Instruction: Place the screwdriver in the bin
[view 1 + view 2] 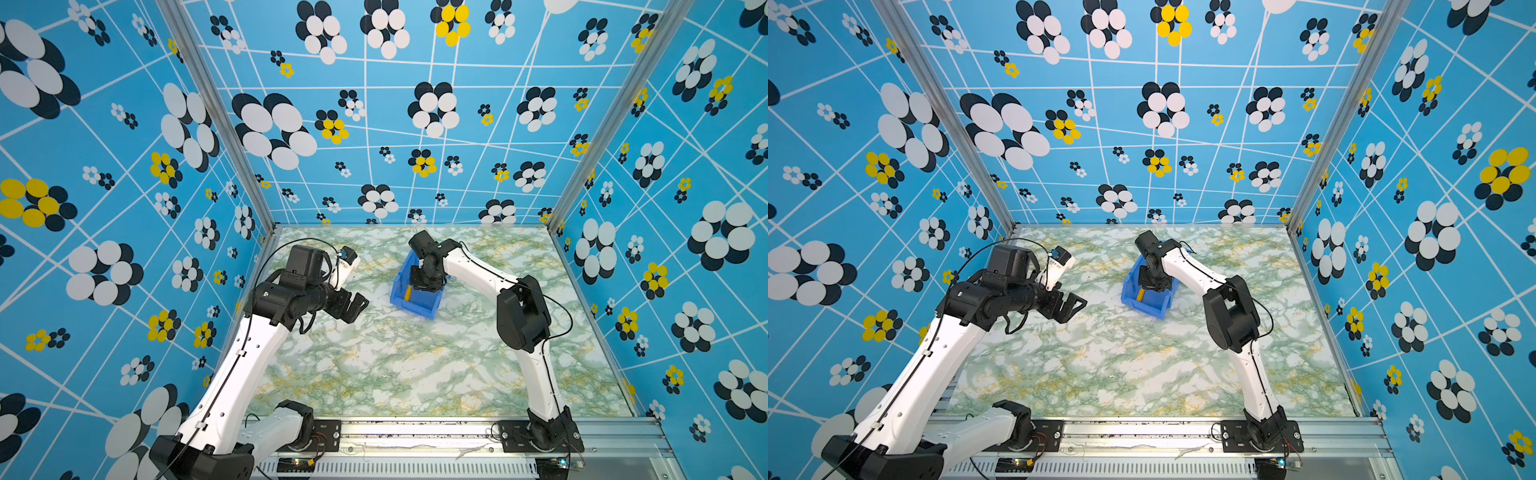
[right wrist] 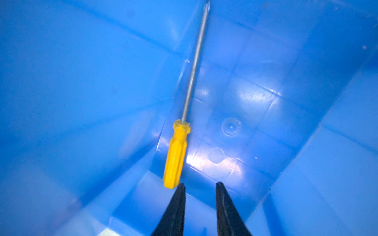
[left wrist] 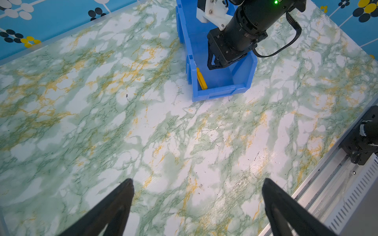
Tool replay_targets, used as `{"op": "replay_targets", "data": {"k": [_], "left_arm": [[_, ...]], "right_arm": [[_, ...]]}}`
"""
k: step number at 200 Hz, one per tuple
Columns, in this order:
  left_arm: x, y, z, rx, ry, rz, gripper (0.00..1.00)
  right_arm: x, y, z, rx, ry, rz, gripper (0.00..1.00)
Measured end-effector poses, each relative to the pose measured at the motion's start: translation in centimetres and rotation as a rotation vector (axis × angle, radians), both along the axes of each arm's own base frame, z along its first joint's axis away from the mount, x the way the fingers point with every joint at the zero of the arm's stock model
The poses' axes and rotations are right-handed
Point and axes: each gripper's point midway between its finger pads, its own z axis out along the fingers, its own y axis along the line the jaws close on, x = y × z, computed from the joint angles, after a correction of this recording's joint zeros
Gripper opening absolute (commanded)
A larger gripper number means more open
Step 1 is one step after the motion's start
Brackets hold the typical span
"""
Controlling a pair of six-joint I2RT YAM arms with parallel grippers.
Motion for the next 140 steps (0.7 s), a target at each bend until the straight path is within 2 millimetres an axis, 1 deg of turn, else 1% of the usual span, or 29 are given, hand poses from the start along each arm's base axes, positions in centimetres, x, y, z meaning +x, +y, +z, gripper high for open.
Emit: {"op": "replay_targets", "data": {"k": [16, 38, 54, 65, 81, 90, 103, 112, 122, 130, 137, 140], "left_arm": [[0.0, 0.0, 0.0, 0.000, 0.001, 0.001, 0.99], [0.0, 0.0, -0.1, 0.001, 0.001, 0.000, 0.99], [0.1, 0.0, -0.2, 0.002, -0.001, -0.001, 0.99], [0.1, 0.0, -0.4, 0.005, 0.002, -0.003, 0.99], [0.2, 0.0, -0.9, 0.017, 0.013, -0.007, 0.99], [0.4, 0.1, -1.4, 0.032, 0.021, -0.005, 0.99], [0.7, 0.4, -2.2, 0.056, 0.034, 0.003, 0.99], [0.9, 0.6, -2.9, 0.073, 0.040, 0.012, 0.99], [1.1, 0.9, -3.6, 0.090, 0.041, 0.023, 0.99], [1.2, 1.2, -4.2, 0.104, 0.043, 0.032, 0.99], [1.3, 1.4, -4.8, 0.115, 0.043, 0.041, 0.99], [1.4, 1.4, -5.0, 0.120, 0.043, 0.044, 0.99]], "right_arm": [[0.1, 0.1, 0.3, 0.003, -0.004, 0.000, 0.29], [0.5, 0.3, 1.4, 0.006, -0.024, 0.013, 0.31], [1.1, 0.5, 2.9, 0.013, -0.063, 0.029, 0.34], [1.3, 0.4, 4.4, 0.015, -0.100, 0.044, 0.36], [1.4, 0.1, 7.9, 0.037, -0.183, 0.068, 0.40], [1.3, -0.2, 10.5, 0.055, -0.251, 0.074, 0.43], [0.6, -1.3, 14.6, 0.077, -0.355, 0.082, 0.48], [-0.2, -2.3, 17.3, 0.092, -0.434, 0.091, 0.58], [-1.4, -3.7, 20.1, 0.105, -0.523, 0.080, 0.68], [-2.3, -4.9, 21.6, 0.106, -0.587, 0.076, 0.74], [-3.1, -6.0, 22.5, 0.102, -0.633, 0.065, 0.79], [-3.4, -6.4, 22.7, 0.100, -0.647, 0.065, 0.84]]}}
